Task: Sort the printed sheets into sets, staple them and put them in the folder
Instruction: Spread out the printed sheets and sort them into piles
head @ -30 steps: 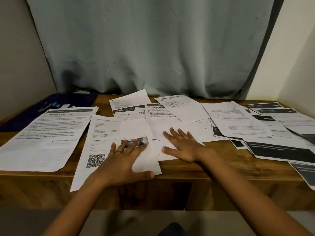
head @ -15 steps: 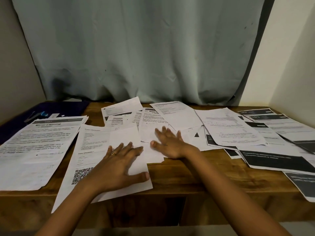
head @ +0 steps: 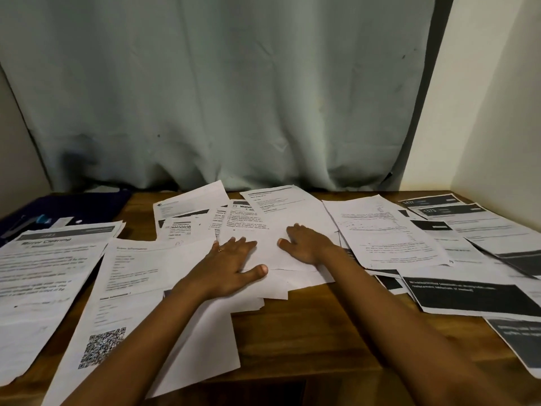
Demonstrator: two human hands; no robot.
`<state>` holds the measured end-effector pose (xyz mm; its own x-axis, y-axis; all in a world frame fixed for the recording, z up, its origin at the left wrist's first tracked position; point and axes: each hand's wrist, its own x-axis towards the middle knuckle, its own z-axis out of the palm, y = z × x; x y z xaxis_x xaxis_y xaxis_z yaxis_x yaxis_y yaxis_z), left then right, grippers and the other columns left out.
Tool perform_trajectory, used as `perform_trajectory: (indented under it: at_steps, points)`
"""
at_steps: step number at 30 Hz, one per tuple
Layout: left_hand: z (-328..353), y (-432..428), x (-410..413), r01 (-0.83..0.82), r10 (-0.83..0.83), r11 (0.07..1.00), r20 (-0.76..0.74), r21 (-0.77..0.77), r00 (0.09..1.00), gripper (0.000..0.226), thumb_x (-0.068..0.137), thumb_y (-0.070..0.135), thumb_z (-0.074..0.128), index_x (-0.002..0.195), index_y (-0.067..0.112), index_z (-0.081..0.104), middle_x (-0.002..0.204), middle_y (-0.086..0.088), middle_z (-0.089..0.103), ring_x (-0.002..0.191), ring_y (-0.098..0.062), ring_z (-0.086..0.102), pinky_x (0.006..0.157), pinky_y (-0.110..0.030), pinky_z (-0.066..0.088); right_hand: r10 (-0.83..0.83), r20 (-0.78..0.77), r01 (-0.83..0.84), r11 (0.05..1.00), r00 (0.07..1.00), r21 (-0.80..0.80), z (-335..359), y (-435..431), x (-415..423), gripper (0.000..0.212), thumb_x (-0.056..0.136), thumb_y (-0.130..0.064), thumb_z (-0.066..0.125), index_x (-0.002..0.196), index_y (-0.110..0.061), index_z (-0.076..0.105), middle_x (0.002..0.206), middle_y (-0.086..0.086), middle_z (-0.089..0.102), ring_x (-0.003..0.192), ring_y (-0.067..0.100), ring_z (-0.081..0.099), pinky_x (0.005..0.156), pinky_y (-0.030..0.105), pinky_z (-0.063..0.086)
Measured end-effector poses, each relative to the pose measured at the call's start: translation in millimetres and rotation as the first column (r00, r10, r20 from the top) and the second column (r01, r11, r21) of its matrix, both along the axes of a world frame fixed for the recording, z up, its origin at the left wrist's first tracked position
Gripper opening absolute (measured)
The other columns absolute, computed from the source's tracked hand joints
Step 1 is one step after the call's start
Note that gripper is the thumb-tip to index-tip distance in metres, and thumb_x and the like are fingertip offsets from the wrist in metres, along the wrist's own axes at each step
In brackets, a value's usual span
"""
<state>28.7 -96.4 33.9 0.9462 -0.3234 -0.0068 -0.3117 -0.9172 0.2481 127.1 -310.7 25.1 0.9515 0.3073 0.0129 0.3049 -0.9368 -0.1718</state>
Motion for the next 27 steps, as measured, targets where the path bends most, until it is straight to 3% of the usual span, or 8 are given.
perform_trajectory:
  at_steps: [2,6,9,13,16,19,22,27]
  points:
    - [-3.1,-1.8,2.5,-0.012,0.014,0.999,-0.045,0.044,0.999,0.086,0.079,0.074,0.018,0.153,0.031,0.012,0.161,0.004,0.005,0.149,-0.018,0.001,0.118,-0.042,-0.002,0.031,0.069,-0.030,0.999,0.997,-0.023,3.2,2.0,-7.9,0.048,0.096,-0.055,0.036,0.118,-0.015,0.051,0.126,0.007,0.058,0.106,0.021,0.056,0.085,0.032,0.045]
    - [-17.7,-1.4,4.3,-0.041,0.045,0.997,-0.066,0.058,0.997,0.091,0.076,0.080,0.011,0.153,0.031,0.008,0.161,0.004,0.001,0.149,-0.018,0.000,0.118,-0.041,-0.002,0.103,0.093,-0.100,0.994,0.990,-0.036,11.7,6.5,-41.7,0.044,0.095,-0.056,0.039,0.102,-0.016,0.057,0.103,0.004,0.063,0.089,0.018,0.056,0.073,0.031,0.045]
    - [-22.6,-1.7,1.6,-0.044,0.041,0.994,-0.030,-0.097,0.999,0.105,0.067,0.092,0.003,0.153,0.032,0.001,0.161,0.008,-0.002,0.149,-0.018,0.000,0.117,-0.039,-0.003,0.166,0.040,-0.163,0.984,0.985,-0.068,14.0,8.7,-73.5,0.042,0.096,-0.058,0.034,0.091,-0.018,0.047,0.090,0.001,0.053,0.082,0.016,0.051,0.067,0.030,0.037]
    - [-18.1,-5.7,-1.1,-0.092,0.100,0.970,0.023,-0.223,0.995,0.089,0.079,0.080,0.011,0.153,0.033,-0.002,0.161,0.004,-0.006,0.148,-0.020,-0.005,0.117,-0.040,-0.004,0.230,-0.032,-0.231,0.971,0.973,-0.058,15.0,10.4,-106.0,0.055,0.099,-0.054,0.026,0.132,-0.014,0.045,0.133,0.007,0.050,0.121,0.024,0.048,0.091,0.038,0.042]
    - [-21.6,-4.0,3.7,-0.066,0.074,0.989,0.059,-0.133,0.996,0.107,0.062,0.092,-0.008,0.153,0.035,0.001,0.161,0.002,-0.009,0.148,-0.020,-0.011,0.116,-0.041,-0.010,0.260,-0.048,-0.244,0.947,0.964,0.210,25.2,1.5,-106.8,0.052,0.100,-0.048,0.034,0.139,-0.016,0.046,0.146,0.003,0.044,0.128,0.022,0.047,0.104,0.038,0.038]
    - [-24.6,-6.5,4.7,-0.049,0.052,0.997,0.062,-0.053,0.997,0.103,0.066,0.088,-0.009,0.153,0.035,0.005,0.160,0.004,-0.009,0.147,-0.018,-0.011,0.116,-0.041,-0.012,-0.030,0.123,-0.022,0.917,0.992,0.399,31.3,-19.9,-73.6,0.046,0.097,-0.041,0.047,0.134,-0.014,0.051,0.142,0.006,0.049,0.122,0.024,0.052,0.101,0.034,0.039]
    - [-27.9,-11.1,3.0,-0.047,0.046,0.999,0.050,0.017,0.998,0.103,0.066,0.088,-0.012,0.153,0.034,0.004,0.161,0.003,-0.007,0.148,-0.018,-0.010,0.114,-0.039,-0.016,-0.328,0.079,0.287,0.903,0.942,0.320,26.2,-34.7,-45.7,0.053,0.095,-0.042,0.051,0.134,-0.007,0.046,0.139,0.013,0.049,0.126,0.030,0.044,0.100,0.038,0.040]
    - [-30.5,-11.7,5.8,-0.061,0.059,0.997,0.039,0.056,0.997,0.128,0.042,0.094,-0.023,0.153,0.035,0.003,0.161,0.004,-0.005,0.148,-0.018,-0.006,0.113,-0.037,-0.014,-0.383,0.024,0.373,0.909,0.923,0.184,11.7,-32.7,-35.7,0.052,0.094,-0.044,0.050,0.133,-0.010,0.044,0.138,0.010,0.048,0.125,0.029,0.044,0.102,0.040,0.037]
